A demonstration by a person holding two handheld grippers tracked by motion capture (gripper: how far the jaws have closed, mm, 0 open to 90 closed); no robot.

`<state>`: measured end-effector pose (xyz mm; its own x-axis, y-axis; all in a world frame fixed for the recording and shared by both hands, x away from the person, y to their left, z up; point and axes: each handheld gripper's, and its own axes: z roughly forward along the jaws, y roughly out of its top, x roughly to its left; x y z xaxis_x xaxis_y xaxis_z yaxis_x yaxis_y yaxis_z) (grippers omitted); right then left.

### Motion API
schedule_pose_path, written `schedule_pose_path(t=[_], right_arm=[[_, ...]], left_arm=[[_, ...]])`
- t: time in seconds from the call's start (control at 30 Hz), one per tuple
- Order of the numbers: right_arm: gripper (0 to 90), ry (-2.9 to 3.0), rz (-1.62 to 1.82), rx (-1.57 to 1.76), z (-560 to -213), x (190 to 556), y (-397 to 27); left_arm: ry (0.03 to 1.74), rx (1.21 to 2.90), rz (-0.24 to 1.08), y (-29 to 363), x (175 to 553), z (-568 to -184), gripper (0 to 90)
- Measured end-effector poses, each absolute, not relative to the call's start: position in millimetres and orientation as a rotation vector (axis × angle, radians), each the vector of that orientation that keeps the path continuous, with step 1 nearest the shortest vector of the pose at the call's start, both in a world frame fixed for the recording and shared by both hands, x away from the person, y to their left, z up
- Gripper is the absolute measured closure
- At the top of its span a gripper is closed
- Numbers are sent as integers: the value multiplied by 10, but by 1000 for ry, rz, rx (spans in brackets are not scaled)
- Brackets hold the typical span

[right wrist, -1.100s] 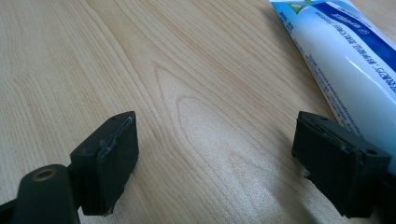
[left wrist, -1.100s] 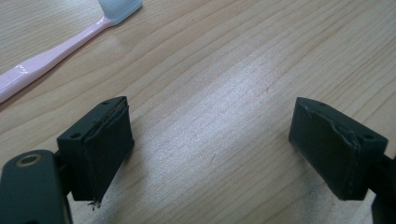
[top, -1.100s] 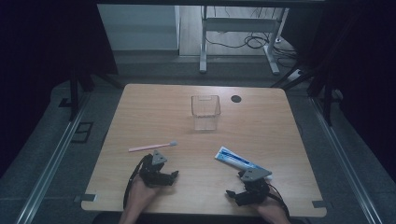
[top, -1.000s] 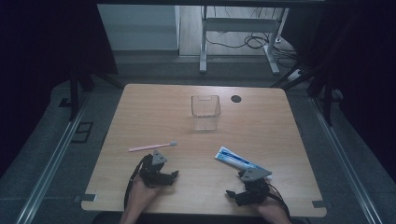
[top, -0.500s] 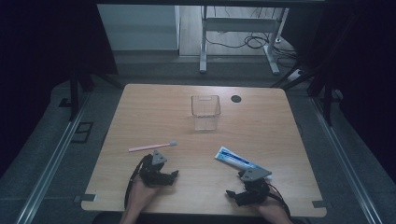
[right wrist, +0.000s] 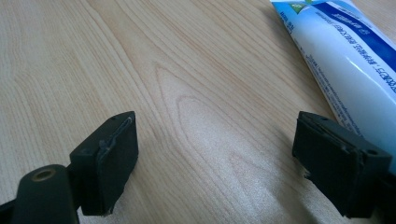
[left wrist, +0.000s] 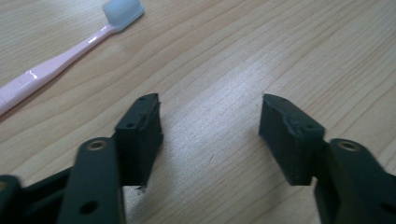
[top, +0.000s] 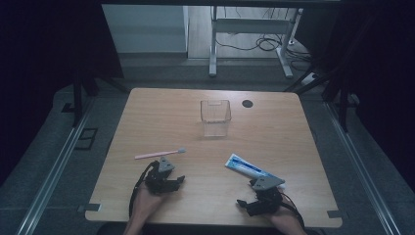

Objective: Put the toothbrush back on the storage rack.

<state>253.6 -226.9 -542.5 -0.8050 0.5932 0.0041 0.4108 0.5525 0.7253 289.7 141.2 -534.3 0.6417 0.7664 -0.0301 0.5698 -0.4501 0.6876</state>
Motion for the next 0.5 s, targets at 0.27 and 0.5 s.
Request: schedule_pose_path(t=[0.27, 0.5], right_arm=[[137, 2549, 1096, 841, -5425, 2538, -2269], [134, 2550, 1094, 841, -5424, 2543, -2267]], left_arm=[[1039, 2171, 347, 1475, 2954, -5243, 591], [1062, 2171, 331, 1584, 3072, -5150, 792]])
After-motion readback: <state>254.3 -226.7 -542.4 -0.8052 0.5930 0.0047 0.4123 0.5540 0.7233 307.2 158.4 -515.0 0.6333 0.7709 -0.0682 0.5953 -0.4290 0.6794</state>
